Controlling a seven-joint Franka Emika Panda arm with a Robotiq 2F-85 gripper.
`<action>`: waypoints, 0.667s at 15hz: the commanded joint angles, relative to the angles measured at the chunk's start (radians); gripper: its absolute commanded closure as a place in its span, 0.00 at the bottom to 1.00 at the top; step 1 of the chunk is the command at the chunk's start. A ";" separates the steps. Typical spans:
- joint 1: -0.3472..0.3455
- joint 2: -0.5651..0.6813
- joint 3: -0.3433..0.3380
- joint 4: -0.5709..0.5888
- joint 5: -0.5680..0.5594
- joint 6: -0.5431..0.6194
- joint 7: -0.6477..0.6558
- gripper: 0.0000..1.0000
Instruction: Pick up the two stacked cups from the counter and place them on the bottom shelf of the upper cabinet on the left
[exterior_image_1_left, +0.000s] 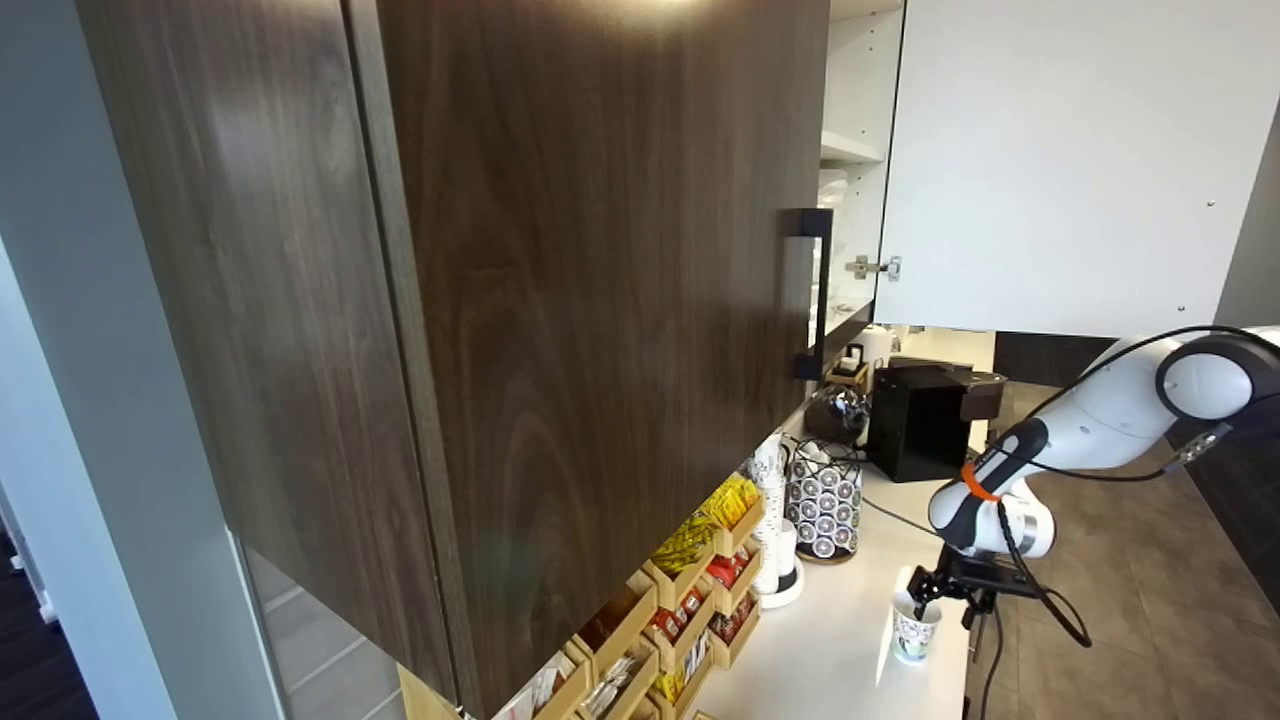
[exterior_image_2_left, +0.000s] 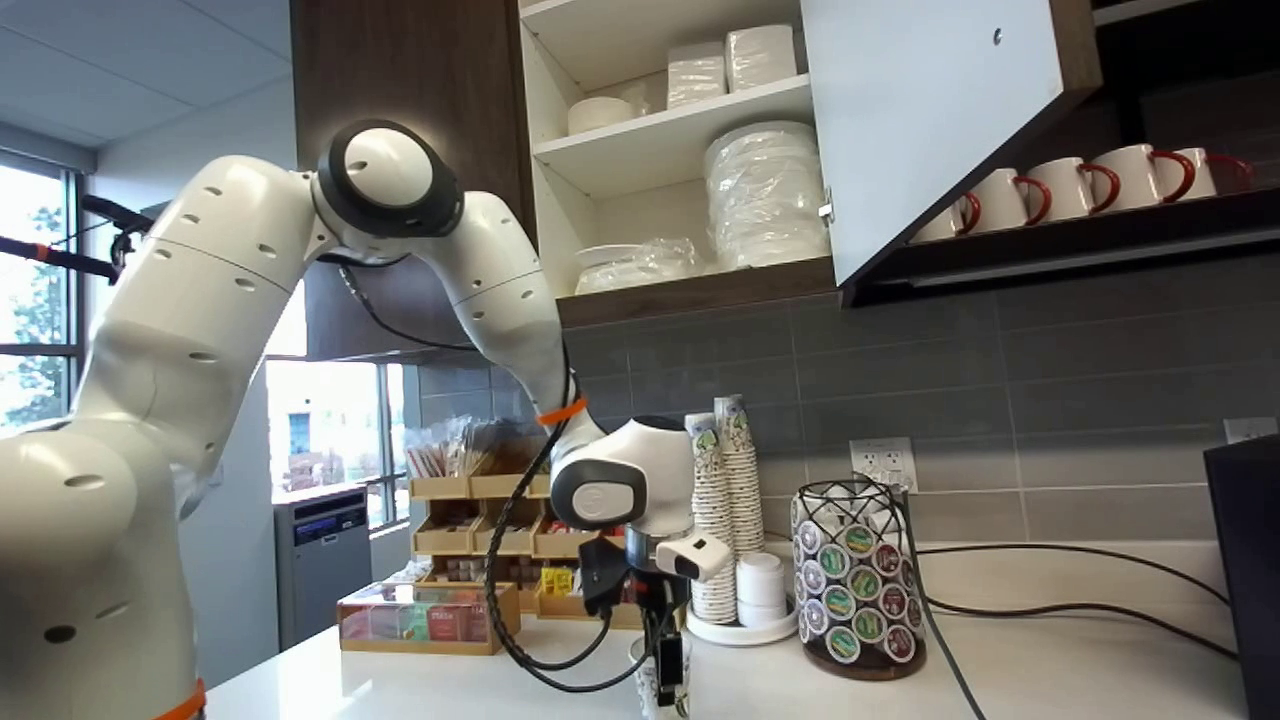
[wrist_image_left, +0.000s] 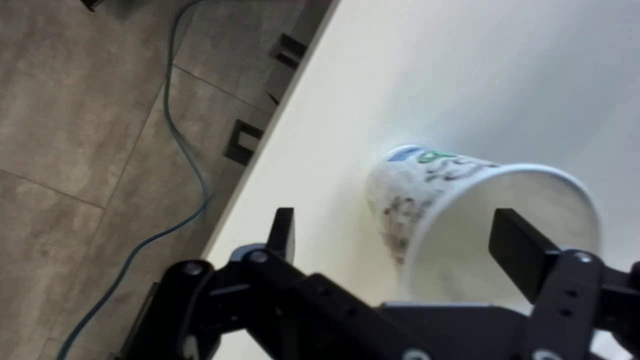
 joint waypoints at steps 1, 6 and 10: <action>-0.051 0.053 0.082 0.090 0.107 -0.071 -0.135 0.00; -0.034 0.123 0.088 0.195 0.119 -0.183 -0.207 0.00; -0.015 0.158 0.082 0.259 0.099 -0.223 -0.230 0.00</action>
